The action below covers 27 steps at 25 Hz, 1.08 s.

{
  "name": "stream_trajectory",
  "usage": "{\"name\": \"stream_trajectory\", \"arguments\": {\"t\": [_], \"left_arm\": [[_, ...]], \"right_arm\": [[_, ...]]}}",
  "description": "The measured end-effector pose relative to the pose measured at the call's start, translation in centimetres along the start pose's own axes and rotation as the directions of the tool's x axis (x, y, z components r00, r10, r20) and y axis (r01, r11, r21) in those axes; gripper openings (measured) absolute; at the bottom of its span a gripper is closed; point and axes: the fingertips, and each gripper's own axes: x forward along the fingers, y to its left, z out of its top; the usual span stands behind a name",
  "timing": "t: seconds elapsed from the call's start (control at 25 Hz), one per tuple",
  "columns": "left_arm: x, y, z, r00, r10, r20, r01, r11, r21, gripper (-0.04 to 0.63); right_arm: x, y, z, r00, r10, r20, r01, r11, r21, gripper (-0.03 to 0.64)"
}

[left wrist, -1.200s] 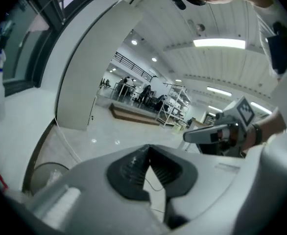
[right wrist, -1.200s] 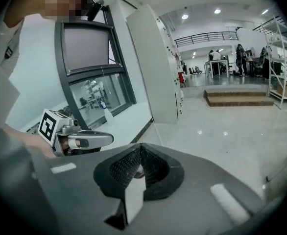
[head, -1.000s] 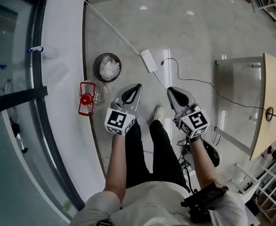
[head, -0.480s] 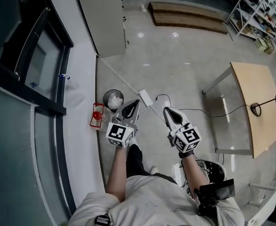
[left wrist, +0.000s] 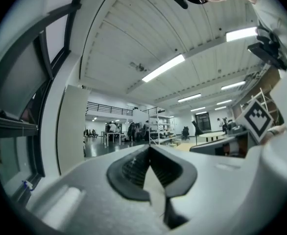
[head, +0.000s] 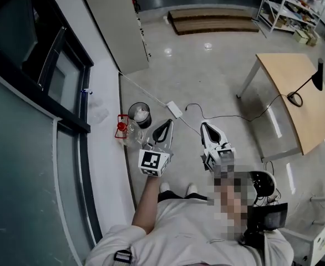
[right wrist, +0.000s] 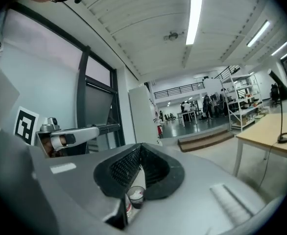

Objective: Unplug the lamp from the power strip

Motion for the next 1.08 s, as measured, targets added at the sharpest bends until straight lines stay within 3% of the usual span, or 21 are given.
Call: {"name": "stream_trajectory", "arguments": {"t": [0.24, 0.44, 1.08], "left_arm": [[-0.9, -1.6, 1.4, 1.0, -0.009, 0.017, 0.008, 0.998, 0.067, 0.0], [-6.9, -2.6, 6.8, 0.994, 0.023, 0.104, -0.032, 0.996, 0.082, 0.0], [-8.0, -2.3, 5.8, 0.997, 0.01, 0.078, -0.016, 0.996, 0.085, 0.0]], "right_arm": [[-1.7, 0.7, 3.1, 0.996, -0.027, 0.09, 0.029, 0.999, -0.027, 0.008], [-6.0, 6.8, 7.0, 0.985, 0.017, 0.171, -0.003, 0.996, -0.087, 0.008], [-4.2, 9.8, 5.9, 0.988, 0.056, 0.147, -0.039, 0.993, -0.116, 0.008]]}}
